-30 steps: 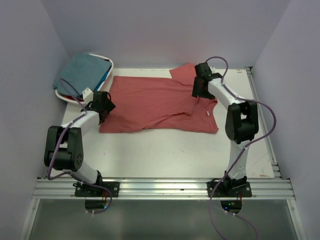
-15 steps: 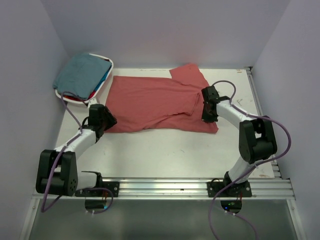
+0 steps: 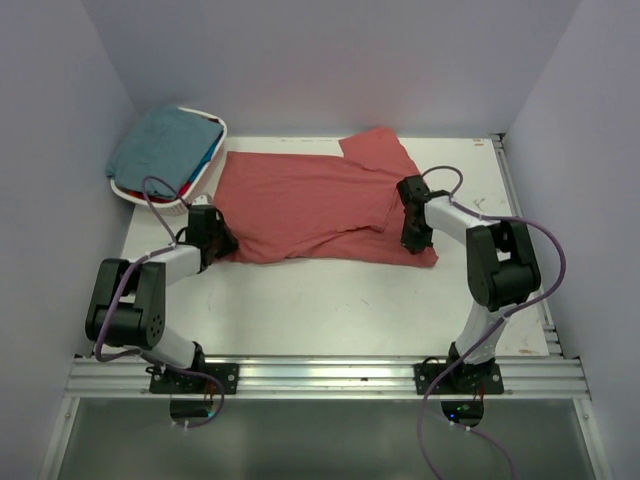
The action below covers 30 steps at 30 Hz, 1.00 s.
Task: Fold and stack the t-shirts
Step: Fold the flattened tshirt in 1/3 of the way
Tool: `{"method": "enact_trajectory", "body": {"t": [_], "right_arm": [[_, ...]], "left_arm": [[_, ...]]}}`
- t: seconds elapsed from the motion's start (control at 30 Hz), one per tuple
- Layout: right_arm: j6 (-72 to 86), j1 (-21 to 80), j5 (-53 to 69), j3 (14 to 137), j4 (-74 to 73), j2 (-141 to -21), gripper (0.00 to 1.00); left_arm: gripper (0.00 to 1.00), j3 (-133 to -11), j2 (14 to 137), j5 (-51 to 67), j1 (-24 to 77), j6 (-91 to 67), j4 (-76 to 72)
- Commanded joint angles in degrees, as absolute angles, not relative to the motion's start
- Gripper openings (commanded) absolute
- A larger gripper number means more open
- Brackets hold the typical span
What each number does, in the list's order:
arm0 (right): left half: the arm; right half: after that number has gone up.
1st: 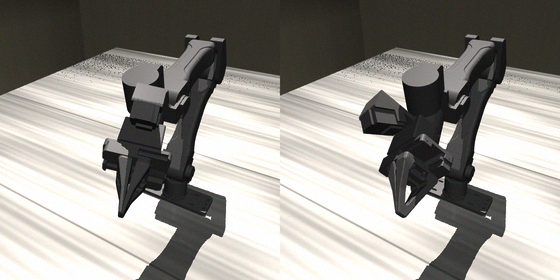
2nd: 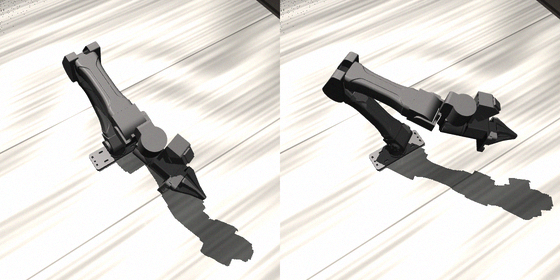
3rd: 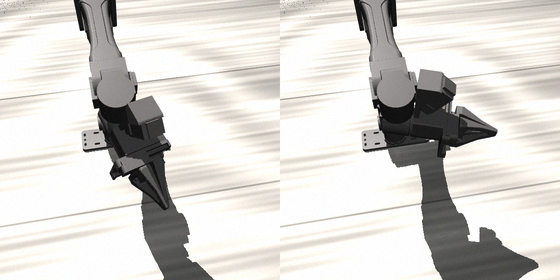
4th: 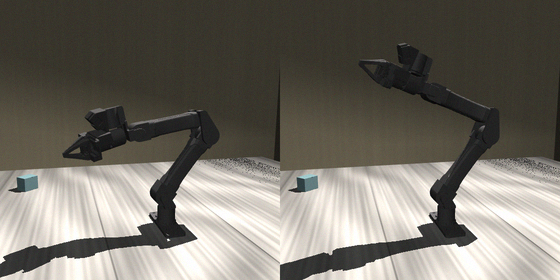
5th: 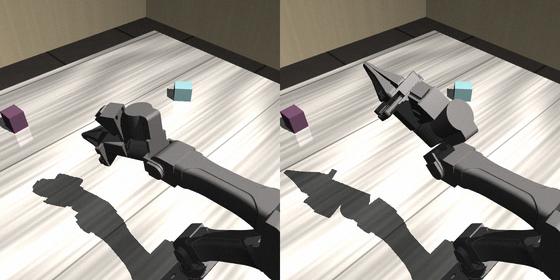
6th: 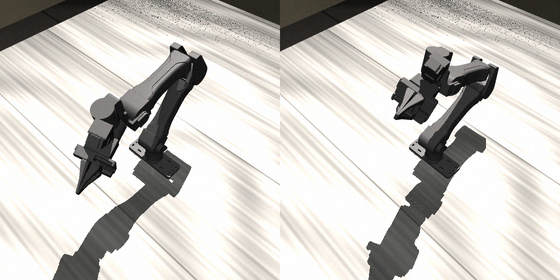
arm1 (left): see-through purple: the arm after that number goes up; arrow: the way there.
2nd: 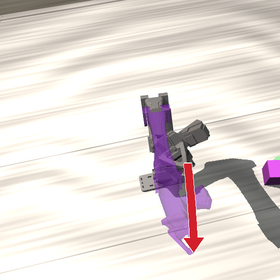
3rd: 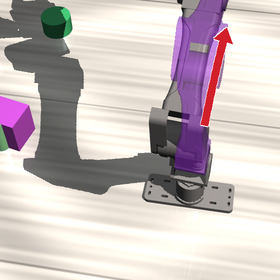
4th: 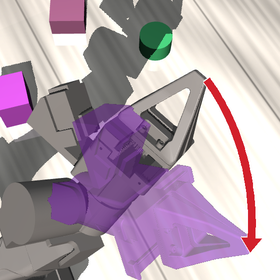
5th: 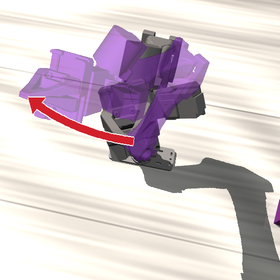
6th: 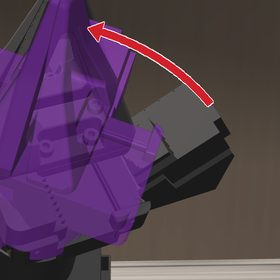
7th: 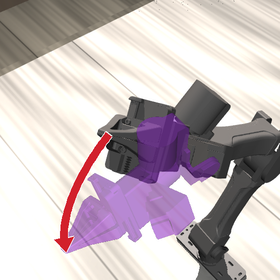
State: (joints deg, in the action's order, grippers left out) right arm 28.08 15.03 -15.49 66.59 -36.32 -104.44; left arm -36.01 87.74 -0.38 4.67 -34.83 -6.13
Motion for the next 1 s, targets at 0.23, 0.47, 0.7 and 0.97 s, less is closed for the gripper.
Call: {"method": "enact_trajectory", "body": {"t": [0.23,0.47,0.7,0.97], "right_arm": [[28.91,11.34,-25.4,67.85,-46.05,-110.3,0.0],[30.58,10.72,-26.98,65.48,-47.63,-112.24,0.0],[31.9,10.64,-26.72,60.65,-47.2,-109.6,0.0],[31.03,11.59,-24.26,56.42,-45.97,-99.95,0.04]], "left_arm": [[0.26,-37.88,89.65,-5.97,5.36,-36.38,10.53],[0.31,-34.29,86.05,-6.59,5.54,-36.47,16.69],[0.31,-28.92,80.69,-3.87,6.76,-37.79,20.03],[0.36,-28.56,70.76,-5.36,11.59,-41.83,24.52]]}}
